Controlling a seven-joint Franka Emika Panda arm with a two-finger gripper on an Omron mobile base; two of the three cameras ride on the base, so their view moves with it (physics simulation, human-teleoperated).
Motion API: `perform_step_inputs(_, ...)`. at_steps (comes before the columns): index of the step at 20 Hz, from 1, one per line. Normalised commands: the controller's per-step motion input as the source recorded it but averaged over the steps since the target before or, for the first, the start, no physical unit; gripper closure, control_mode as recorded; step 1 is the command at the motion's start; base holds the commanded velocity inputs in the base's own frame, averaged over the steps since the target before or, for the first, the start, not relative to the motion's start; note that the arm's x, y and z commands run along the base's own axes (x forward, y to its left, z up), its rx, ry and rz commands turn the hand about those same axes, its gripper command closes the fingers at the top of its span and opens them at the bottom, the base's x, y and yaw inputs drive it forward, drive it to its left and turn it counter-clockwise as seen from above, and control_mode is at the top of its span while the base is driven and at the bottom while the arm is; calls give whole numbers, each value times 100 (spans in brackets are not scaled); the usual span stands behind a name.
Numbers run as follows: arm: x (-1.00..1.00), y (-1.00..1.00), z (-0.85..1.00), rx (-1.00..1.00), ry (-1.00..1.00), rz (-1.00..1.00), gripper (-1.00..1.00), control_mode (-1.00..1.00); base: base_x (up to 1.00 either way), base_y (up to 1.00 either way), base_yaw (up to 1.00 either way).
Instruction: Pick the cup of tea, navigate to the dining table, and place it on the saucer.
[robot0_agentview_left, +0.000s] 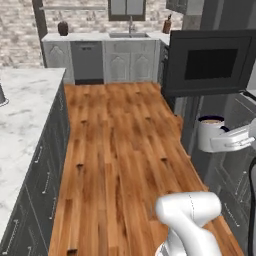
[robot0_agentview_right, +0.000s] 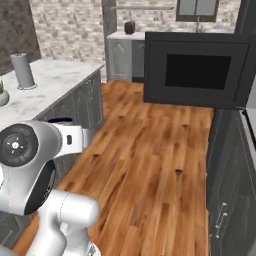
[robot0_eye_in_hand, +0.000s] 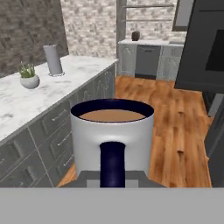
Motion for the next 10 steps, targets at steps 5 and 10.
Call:
perform_step_inputs(5,0,0,0,0,0,0,100,100,-67,29,23)
perform_step_inputs(10,0,0,0,0,0,0,100,100,-79,21,21)
